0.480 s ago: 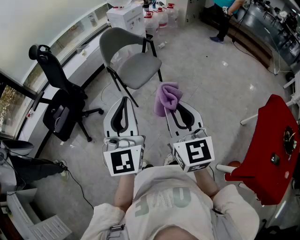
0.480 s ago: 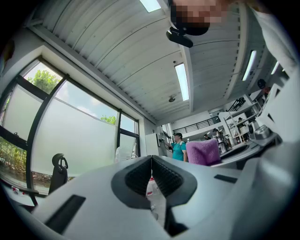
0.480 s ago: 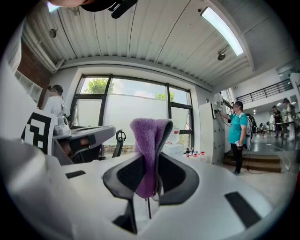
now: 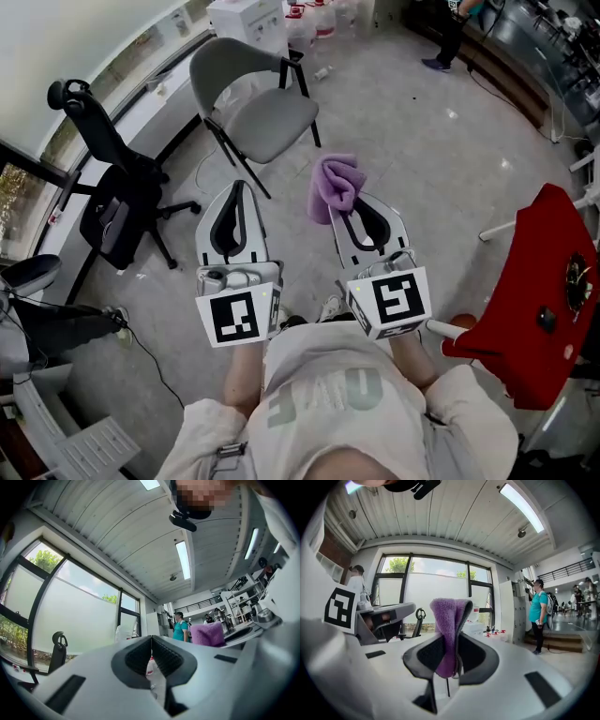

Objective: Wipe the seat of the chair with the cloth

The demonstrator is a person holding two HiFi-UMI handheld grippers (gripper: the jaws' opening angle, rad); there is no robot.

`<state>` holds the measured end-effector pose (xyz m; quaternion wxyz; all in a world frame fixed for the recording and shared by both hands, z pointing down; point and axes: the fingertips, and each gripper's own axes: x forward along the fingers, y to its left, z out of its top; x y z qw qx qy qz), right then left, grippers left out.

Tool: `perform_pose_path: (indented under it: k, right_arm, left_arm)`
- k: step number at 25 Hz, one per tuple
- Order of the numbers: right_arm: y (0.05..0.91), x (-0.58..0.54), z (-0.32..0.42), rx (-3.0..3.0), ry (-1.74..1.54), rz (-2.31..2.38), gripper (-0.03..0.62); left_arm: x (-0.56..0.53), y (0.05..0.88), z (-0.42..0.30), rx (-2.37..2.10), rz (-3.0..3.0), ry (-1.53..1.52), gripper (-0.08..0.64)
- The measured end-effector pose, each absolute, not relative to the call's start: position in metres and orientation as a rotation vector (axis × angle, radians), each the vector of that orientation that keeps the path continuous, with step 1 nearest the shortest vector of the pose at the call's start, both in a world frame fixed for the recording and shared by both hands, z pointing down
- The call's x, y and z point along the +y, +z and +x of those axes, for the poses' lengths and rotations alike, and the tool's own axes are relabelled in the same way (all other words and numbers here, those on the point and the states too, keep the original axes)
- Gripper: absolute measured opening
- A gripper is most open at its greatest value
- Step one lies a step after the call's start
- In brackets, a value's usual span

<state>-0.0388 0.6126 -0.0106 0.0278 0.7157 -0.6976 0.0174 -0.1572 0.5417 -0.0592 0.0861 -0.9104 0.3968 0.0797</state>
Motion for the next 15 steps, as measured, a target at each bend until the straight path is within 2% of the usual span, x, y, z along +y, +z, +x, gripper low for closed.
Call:
perform_pose_path:
  k: [7,15]
  right_arm:
    - [0.025,0.612,-0.003,-2.113,0.227,2.216,0.086]
    - [0.051,0.568,0.001,-2.152,0.251,2.165,0.086]
  left_arm:
    - [0.536,-0.039,-0.162,1.304,-2.676,0.164,0.014]
    - [0.485,-0.012,-0.174,1.396,-2.643,0.188,0.014]
